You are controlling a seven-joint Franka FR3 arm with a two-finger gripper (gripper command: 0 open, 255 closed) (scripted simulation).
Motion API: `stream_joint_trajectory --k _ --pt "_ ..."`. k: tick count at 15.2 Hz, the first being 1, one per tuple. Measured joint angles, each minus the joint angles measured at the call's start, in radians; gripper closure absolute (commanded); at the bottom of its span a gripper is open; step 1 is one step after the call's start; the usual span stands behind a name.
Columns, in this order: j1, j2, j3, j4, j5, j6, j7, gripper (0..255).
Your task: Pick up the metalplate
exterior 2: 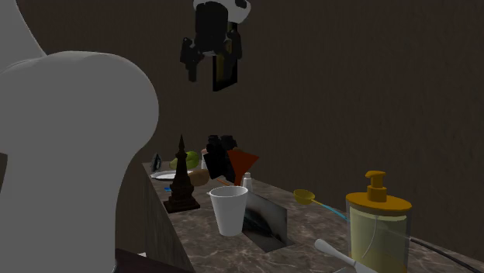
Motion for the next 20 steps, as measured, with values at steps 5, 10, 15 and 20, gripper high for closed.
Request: stream_joint_trajectory --k 5,10,15,20 --pt "-0.01 -0.188 -0.125 -0.191 -0.001 0.148 -0.131 0" --pt "-0.047 -0.4 -0.396 -0.439 -0.028 0.39 -0.381 0" --pt "-0.079 -0.48 -0.777 -0.606 -0.076 0.616 -0.699 0" --pt "0.091 -0.434 -1.258 -0.6 -0.092 0.824 -1.075 0"
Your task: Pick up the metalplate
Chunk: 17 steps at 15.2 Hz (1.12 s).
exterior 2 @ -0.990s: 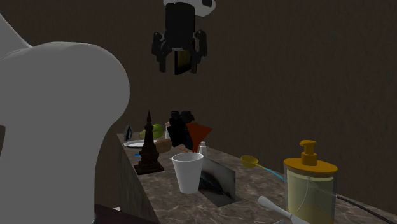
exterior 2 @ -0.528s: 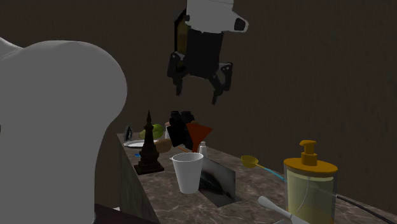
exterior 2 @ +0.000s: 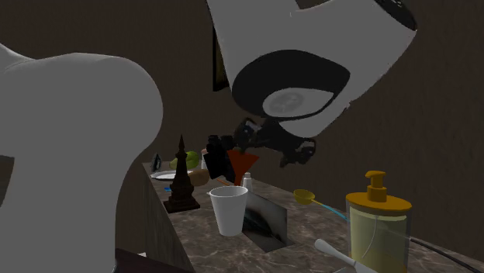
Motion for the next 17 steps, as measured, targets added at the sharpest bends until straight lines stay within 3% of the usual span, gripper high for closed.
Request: stream_joint_trajectory --k 4,7,12,14,17 --pt "0.237 -0.078 -0.379 0.115 -0.005 0.064 -0.284 0" --pt "0.417 -0.223 -0.572 0.257 -0.002 0.049 -0.445 0" --pt "0.656 -0.519 -0.724 0.539 0.023 -0.074 -0.658 0" --pt "0.694 -0.559 -0.733 0.579 0.032 -0.095 -0.754 0" --pt "0.737 -0.551 -0.768 0.633 0.069 -0.224 -0.972 0"
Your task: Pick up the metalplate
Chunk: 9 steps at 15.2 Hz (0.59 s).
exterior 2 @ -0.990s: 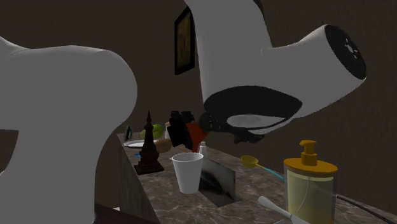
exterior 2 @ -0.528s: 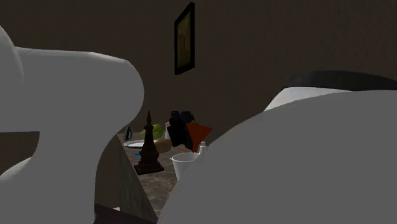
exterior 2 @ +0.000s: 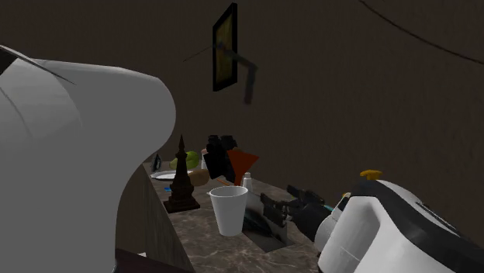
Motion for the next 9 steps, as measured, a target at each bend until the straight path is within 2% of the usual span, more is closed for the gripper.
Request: stream_joint_trajectory --k 3,4,9 --pt "0.042 0.034 -0.03 0.033 0.062 0.073 0.093 0" --pt "0.045 0.037 -0.036 0.034 0.067 0.082 0.103 255" --pt "0.05 0.039 -0.04 0.038 0.072 0.09 0.115 255"
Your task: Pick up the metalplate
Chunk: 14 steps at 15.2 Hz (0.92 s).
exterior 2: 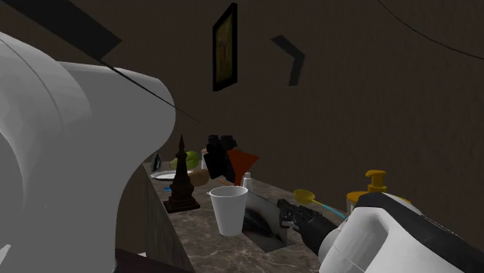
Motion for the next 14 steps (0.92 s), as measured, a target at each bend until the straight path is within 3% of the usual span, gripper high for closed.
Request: stream_joint_trajectory --k 6,14 --pt "-0.003 0.003 0.003 -0.006 0.002 0.003 0.003 255" --pt "-0.029 0.034 0.067 -0.072 0.03 0.035 0.052 255"
